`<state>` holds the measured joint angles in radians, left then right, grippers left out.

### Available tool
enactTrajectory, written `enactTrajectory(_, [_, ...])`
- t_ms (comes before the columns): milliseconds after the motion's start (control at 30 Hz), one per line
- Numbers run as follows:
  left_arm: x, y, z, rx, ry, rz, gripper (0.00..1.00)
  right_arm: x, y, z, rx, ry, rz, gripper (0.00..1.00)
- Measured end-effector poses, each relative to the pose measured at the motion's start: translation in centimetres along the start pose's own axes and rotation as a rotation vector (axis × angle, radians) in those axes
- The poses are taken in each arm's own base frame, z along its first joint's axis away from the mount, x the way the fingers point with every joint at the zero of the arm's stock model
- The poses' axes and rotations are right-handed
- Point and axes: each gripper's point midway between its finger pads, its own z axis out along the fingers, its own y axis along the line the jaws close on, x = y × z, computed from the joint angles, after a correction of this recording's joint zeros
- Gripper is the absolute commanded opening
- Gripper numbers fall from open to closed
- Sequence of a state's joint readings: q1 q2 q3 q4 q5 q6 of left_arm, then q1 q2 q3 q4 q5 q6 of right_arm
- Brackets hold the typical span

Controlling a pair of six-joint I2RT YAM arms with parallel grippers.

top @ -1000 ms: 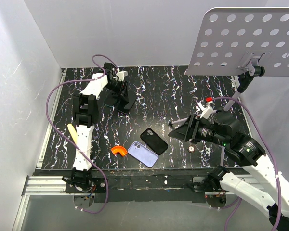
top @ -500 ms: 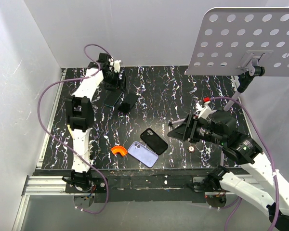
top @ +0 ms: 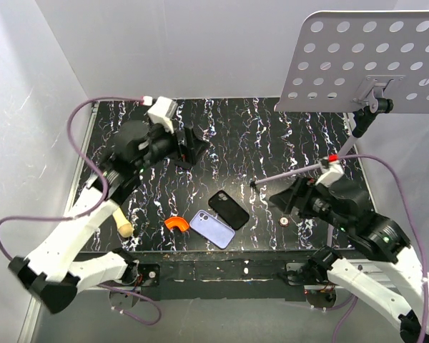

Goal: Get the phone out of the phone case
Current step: Reset both arms

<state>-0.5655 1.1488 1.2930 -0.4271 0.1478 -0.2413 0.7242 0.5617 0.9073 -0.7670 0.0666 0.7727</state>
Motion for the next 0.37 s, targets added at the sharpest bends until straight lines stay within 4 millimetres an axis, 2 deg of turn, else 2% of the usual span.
enactTrajectory(33, [-0.4,-0.8,-1.1,0.012,-0.048,-0.010,0.98,-0.4,-0.3,-0.6,0.006,-0.033,-0.007,0.87])
enactTrajectory(100, [-1.6,-1.3,-3.3,0.003,-0.152,-0.037,0.98,-1.4,-0.7,-2.3,0.016,-0.102,-0.021,0.88])
enactTrajectory(233, [-5.0,-0.4,-7.9,-0.064,-0.379,-0.095,0.98,-3.8,-0.9,-5.5,0.008,-0.251,-0.037,0.88])
enactTrajectory(367, [-8.1,0.3,-12.3,-0.117,-0.562,-0.124,0.98,-4.6,-1.7,-7.6,0.004,-0.347,-0.041,0.89])
